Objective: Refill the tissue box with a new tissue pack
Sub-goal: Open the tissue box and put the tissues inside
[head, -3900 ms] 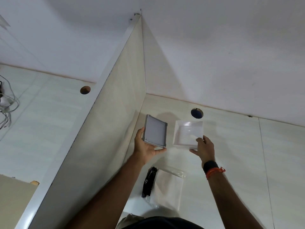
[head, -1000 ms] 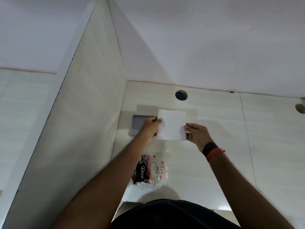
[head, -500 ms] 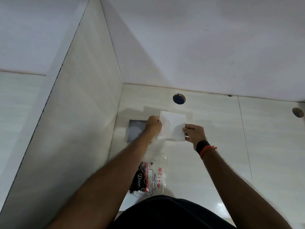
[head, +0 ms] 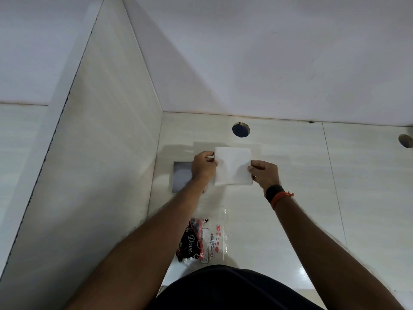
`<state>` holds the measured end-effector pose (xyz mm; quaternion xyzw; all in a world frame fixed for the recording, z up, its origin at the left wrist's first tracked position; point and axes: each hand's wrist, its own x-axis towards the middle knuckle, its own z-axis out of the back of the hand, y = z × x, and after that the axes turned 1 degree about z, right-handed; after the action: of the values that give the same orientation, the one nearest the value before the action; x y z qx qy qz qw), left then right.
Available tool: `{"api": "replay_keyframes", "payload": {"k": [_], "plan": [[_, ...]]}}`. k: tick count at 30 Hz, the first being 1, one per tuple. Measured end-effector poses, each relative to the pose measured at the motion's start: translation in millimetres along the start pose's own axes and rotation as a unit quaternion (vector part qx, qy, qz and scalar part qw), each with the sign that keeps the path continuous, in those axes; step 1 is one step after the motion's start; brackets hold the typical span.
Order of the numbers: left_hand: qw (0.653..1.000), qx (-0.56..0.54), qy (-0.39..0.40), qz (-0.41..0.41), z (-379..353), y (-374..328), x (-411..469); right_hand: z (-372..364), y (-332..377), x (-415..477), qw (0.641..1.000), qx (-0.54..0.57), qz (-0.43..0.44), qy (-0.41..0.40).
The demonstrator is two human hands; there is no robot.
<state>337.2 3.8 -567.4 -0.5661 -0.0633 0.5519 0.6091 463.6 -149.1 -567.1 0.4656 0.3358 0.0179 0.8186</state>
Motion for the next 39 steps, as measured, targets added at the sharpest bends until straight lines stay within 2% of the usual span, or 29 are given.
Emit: {"api": "replay_keyframes", "payload": {"k": [8,10,12,14,16,17,18,20,22,24,27,30,33,35,39], "plan": [[1.000,-0.010,-0.018,-0.008,0.4,5.0,-4.4,-2.0,4.7,-3.2,0.995,-0.090,0.028,-0.019],[0.999,-0.011,-0.022,-0.028,-0.4,3.6,-8.7,-0.4,7.4,-5.7,0.992,-0.116,0.040,-0.036],[0.996,0.025,-0.035,-0.083,2.2,2.5,-15.9,3.7,11.4,-9.7,0.985,-0.150,0.067,-0.046],[0.969,0.121,-0.043,-0.211,10.3,1.8,-23.8,10.5,18.0,-15.9,0.977,-0.177,0.116,-0.039],[0.907,0.249,0.008,-0.339,18.2,-3.2,-30.4,19.3,25.8,-18.2,0.955,-0.233,0.183,0.013],[0.875,0.308,0.048,-0.370,18.9,-6.1,-31.7,23.1,30.3,-17.4,0.933,-0.283,0.215,0.054],[0.850,0.358,0.084,-0.377,17.7,-9.8,-32.4,25.5,34.5,-14.5,0.904,-0.339,0.243,0.095],[0.826,0.426,0.127,-0.347,11.6,-18.6,-29.4,25.5,42.2,-6.3,0.845,-0.438,0.265,0.155],[0.815,0.462,0.145,-0.320,4.2,-25.6,-23.3,19.4,47.3,0.5,0.806,-0.499,0.250,0.194],[0.813,0.477,0.142,-0.302,0.1,-26.3,-17.8,12.4,46.8,6.1,0.783,-0.535,0.243,0.206],[0.824,0.464,0.137,-0.294,-1.5,-21.8,-14.6,8.3,44.8,9.5,0.769,-0.557,0.248,0.190],[0.814,0.488,0.120,-0.292,-6.0,-17.0,-14.5,7.4,41.3,6.1,0.762,-0.567,0.261,0.174],[0.774,0.552,0.066,-0.302,-11.4,-10.6,-14.7,3.3,36.0,0.4,0.754,-0.578,0.271,0.157],[0.756,0.572,0.060,-0.313,-13.0,-0.8,-13.8,0.6,33.6,-0.5,0.754,-0.577,0.274,0.153],[0.729,0.565,0.056,-0.383,-6.8,10.0,-15.2,5.0,33.4,2.1,0.775,-0.553,0.256,0.170]]}}
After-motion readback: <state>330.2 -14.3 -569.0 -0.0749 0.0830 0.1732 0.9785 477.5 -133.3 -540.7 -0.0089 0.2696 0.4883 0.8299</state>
